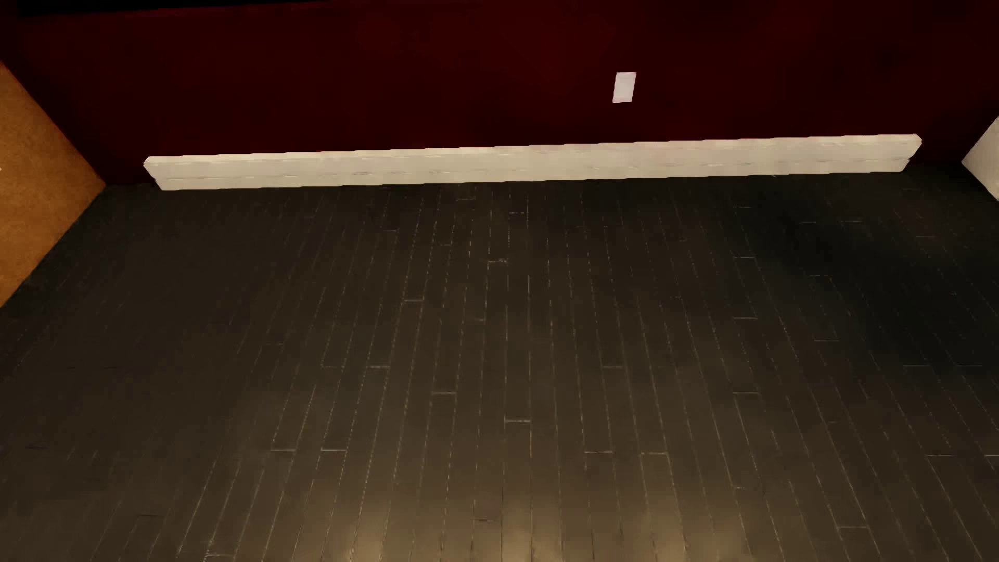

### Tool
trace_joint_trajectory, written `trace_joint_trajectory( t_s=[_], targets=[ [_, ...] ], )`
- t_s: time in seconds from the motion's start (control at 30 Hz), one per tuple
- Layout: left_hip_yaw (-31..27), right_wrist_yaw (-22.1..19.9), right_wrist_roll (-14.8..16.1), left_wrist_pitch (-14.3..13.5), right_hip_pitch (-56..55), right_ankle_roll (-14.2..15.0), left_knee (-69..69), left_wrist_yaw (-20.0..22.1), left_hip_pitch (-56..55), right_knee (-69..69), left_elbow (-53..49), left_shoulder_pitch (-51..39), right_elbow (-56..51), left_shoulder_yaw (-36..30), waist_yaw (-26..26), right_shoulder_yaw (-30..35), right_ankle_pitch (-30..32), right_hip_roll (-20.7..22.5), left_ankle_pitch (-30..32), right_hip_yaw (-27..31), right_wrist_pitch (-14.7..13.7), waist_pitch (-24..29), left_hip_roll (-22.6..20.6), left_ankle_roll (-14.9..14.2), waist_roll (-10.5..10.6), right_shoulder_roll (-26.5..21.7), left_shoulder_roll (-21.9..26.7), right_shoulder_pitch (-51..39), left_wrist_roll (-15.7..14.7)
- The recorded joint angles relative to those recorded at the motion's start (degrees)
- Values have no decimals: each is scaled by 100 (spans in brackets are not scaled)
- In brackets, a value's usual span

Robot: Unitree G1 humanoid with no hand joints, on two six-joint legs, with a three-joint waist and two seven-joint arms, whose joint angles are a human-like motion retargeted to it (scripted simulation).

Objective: Take a seat on the purple chair

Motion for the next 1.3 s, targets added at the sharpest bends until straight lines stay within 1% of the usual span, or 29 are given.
trace_joint_trajectory(
  t_s=[0.1, 0.13, 0.17, 0.23, 0.3, 0.37, 0.4, 0.43, 0.47, 0.5, 0.6, 0.63, 0.67, 0.7, 0.8, 0.87, 0.9, 0.93, 0.97, 1.0, 1.03, 1.07, 1.1, 1.13, 1.17, 1.2, 1.23, 1.27, 1.3],
  targets=[
    [22, -20, -18, 35, 31, -30, 22, -63, -11, 36, 25, 43, -42, -28, -10, -42, -64, 97, 48, -34, -46, 12, 113, -43, -10, 31, -40, -33, 63],
    [24, -26, -45, 36, 26, -60, 20, -100, -8, 95, -36, 75, -37, -49, -12, -29, -145, 125, 63, -43, -64, 10, 150, -51, -13, 40, -17, -32, 141],
    [13, -22, -47, 40, 28, -80, 25, -117, -3, 175, -1, 41, -49, -11, -14, -2, -263, 154, 79, -32, -72, 12, 184, -72, -13, 32, -7, -17, 85],
    [-51, 7, -86, 49, 23, -199, 77, -143, -36, 382, -71, 15, -94, -38, -35, 10, -596, 270, 112, 67, -117, 40, 250, -71, -19, 51, 60, 11, 136],
    [-129, 56, -88, 36, -1, -160, 89, -76, -79, 584, -103, 8, -138, -85, -58, 51, -749, 367, 187, 199, -129, 40, 299, -114, -30, 97, 85, 62, 54],
    [-203, 124, -204, 14, 31, -222, 77, -24, -198, 607, -151, -83, -229, -28, -17, 74, -589, 359, 322, 2, -141, 61, 313, -142, -6, 68, 65, 99, 117],
    [-239, 146, -214, 2, 65, -235, 46, -1, -247, 607, -207, -137, -258, 31, 49, 123, -645, 352, 401, -124, -164, 110, 315, -171, 19, 42, 32, 107, 116],
    [-302, 192, -300, -13, 112, -195, 27, 11, -338, 542, -253, -164, -307, 76, 83, 240, -670, 339, 477, -214, -174, 136, 313, -218, 59, -28, -4, 131, 117],
    [-369, 227, -268, -12, 165, -200, 43, -7, -473, 441, -306, -178, -300, 89, 129, 276, -713, 330, 525, -269, -175, 149, 274, -254, 90, -83, -54, 129, 158],
    [-424, 296, -397, -50, 230, -264, 95, -42, -623, 325, -367, -181, -394, 75, 171, 330, -734, 326, 568, -340, -174, 179, 218, -283, 111, -198, -102, 158, 255],
    [-228, 198, -321, -77, 481, -451, 521, -268, -803, 95, -365, -166, -433, 237, 305, 237, -722, 295, 382, -637, -247, 346, 130, -106, 160, -366, -160, 175, 578],
    [-150, 181, -289, -56, 556, -542, 638, -365, -807, 85, -352, -130, -430, 318, 321, 240, -744, 277, 334, -733, -254, 375, 168, -81, 166, -399, -147, 201, 620],
    [-94, 163, -333, -92, 654, -647, 747, -409, -808, 56, -313, -87, -402, 364, 334, 202, -748, 268, 306, -821, -275, 392, 232, -69, 158, -402, -119, 226, 670],
    [-52, 165, -393, -111, 761, -729, 822, -414, -834, 23, -283, -47, -401, 429, 321, 140, -765, 260, 281, -899, -284, 394, 325, -85, 151, -393, -89, 259, 685],
    [85, 160, -422, -148, 1060, -991, 640, -397, -870, 4, -265, 22, -420, 614, 312, 54, -815, 229, 300, -1119, -342, 435, 580, -110, 116, -340, -22, 307, 677],
    [279, 93, -474, -247, 1290, -1170, 455, -372, -882, -49, -279, 46, -423, 709, 306, 98, -720, 235, 214, -1287, -413, 487, 652, 20, 107, -304, 14, 267, 764],
    [435, 117, -539, -331, 1414, -1269, 428, -381, -853, -56, -257, 10, -429, 782, 314, 125, -604, 222, 174, -1365, -431, 554, 646, 94, 101, -299, 27, 200, 868],
    [322, -238, -79, 153, 1445, -821, 535, -510, -1066, -232, -451, 271, -408, 672, 365, 42, -891, 262, -21, -1363, -296, 225, 463, 3, 147, -246, 16, 381, 579],
    [357, -262, -67, 144, 1502, -791, 431, -539, -989, -133, -473, 330, -491, 684, 359, 42, -841, 223, 64, -1401, -309, 201, 345, 60, 140, -246, 28, 395, 631],
    [226, -383, 36, 125, 1483, -644, 276, -515, -954, 176, -461, 363, -529, 587, 362, 17, -842, 43, 475, -1405, -345, 189, 193, -70, 74, -223, 36, 397, 606],
    [64, -474, 154, 85, 1452, -400, 354, -533, -950, 560, -443, 386, -494, 408, 365, 9, -831, -188, 478, -1378, -368, 187, 8, -2, 13, -196, 51, 401, 618],
    [69, -458, 276, 81, 1386, -113, 321, -520, -819, 1067, -470, 421, -545, 275, 364, 8, -712, -422, 488, -1395, -344, 219, -134, 113, -1, -231, 65, 445, 643],
    [178, -378, 344, 74, 1209, 82, 193, -501, -602, 1702, -510, 455, -596, 297, 327, 54, -504, -633, 449, -1380, -332, 260, -253, 277, 31, -292, 64, 450, 662],
    [206, -354, 350, 119, 898, 112, -25, -544, -363, 2400, -552, 469, -595, 393, 255, 109, -294, -782, 457, -1273, -289, 287, -354, 457, 50, -293, 91, 404, 688],
    [165, -408, 342, 124, 577, 225, -172, -492, -182, 2997, -555, 438, -582, 346, 197, 55, -243, -875, 472, -1087, -277, 346, -409, 569, 33, -230, 149, 346, 609],
    [122, -485, 444, 165, 279, 212, -344, -480, 56, 3476, -555, 393, -595, 264, 109, 50, -364, -791, 479, -858, -276, 424, -442, 614, 21, -145, 216, 325, 518],
    [66, -456, 542, 214, 8, -61, -503, -481, 267, 3783, -549, 370, -601, 170, -1, 106, -601, -562, 473, -604, -272, 460, -482, 645, 24, -77, 265, 327, 482],
    [32, -345, 442, 207, -302, -262, -542, -477, 405, 3971, -546, 323, -611, 27, -101, 99, -804, -332, 406, -363, -278, 502, -502, 667, 14, -34, 311, 310, 448],
    [38, -233, 269, 175, -672, -137, -415, -489, 428, 4058, -553, 254, -641, -93, -196, 28, -875, -152, 271, -176, -303, 525, -508, 678, -20, 4, 364, 299, 454]
  ],
)
